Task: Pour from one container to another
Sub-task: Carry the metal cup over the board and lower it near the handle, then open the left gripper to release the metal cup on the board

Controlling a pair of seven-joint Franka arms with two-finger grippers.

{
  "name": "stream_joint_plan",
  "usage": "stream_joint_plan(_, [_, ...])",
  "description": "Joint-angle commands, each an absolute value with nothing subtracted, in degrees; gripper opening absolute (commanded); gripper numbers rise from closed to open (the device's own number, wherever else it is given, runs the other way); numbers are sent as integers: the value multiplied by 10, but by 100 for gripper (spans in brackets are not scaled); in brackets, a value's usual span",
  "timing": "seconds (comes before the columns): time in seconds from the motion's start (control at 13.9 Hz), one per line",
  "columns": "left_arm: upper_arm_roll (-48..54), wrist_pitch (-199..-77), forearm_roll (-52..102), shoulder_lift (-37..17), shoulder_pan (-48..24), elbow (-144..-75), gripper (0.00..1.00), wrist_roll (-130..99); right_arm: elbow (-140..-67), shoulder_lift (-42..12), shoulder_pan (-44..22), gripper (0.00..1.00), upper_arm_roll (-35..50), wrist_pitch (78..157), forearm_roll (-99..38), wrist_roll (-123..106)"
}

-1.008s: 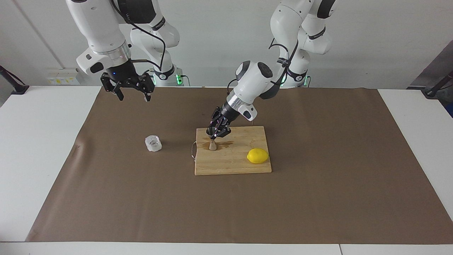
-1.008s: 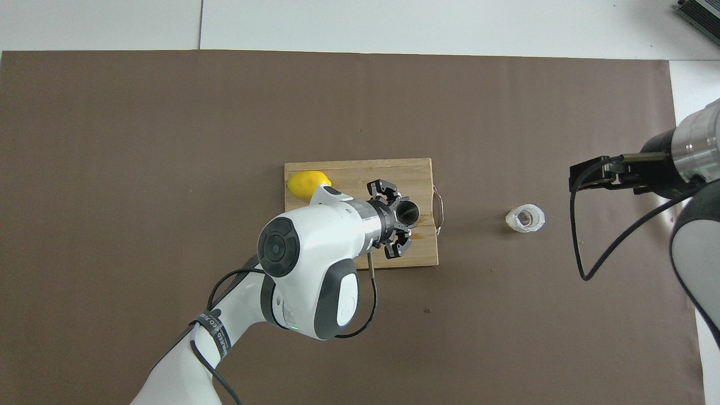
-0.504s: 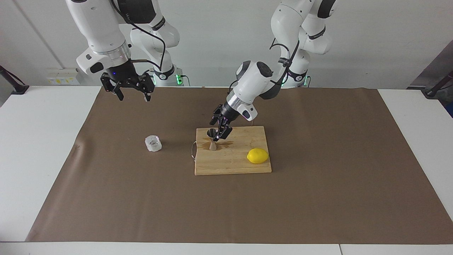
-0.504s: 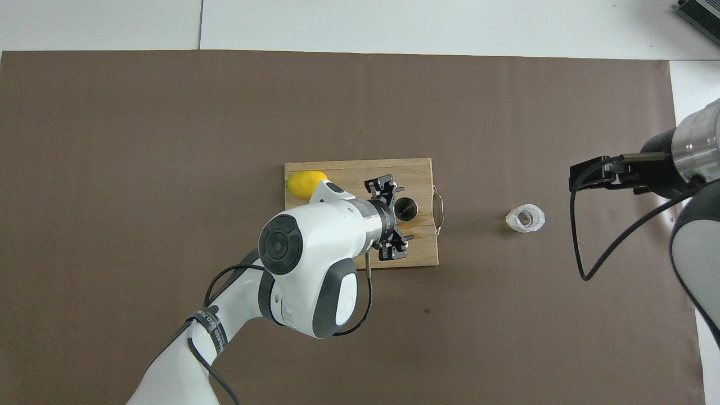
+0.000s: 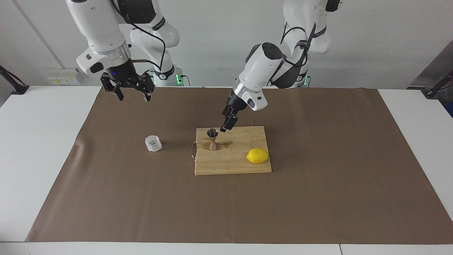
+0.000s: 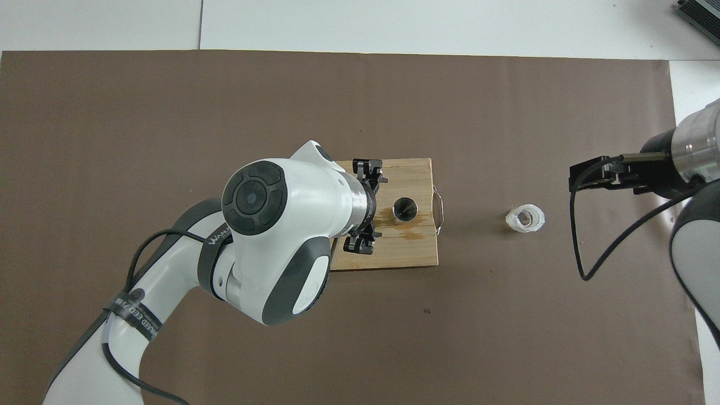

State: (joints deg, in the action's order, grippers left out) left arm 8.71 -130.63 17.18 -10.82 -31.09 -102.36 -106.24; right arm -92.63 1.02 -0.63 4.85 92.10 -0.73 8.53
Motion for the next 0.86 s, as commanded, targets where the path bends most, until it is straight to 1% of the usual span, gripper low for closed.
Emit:
stream_joint_plan(0.0, [87,-1243,99,-104,-307,-1001,100,-1000,-939,23,-4,100,50,918,-8,83])
stream_joint_plan(0.29, [83,-1185,55,-84,-273,-1003,100,-797,-939,23,-4,100,50,918,-8,83])
stream_joint_plan(0.58, [83,-1161,36,-57,-210,-1009,100,-681,-939,23,-4,100,50,918,-8,83])
stream_joint_plan(0.79, [83,-1130,33,-33,-151,-1012,100,-523,-939,23,-4,100,50,918,-8,83])
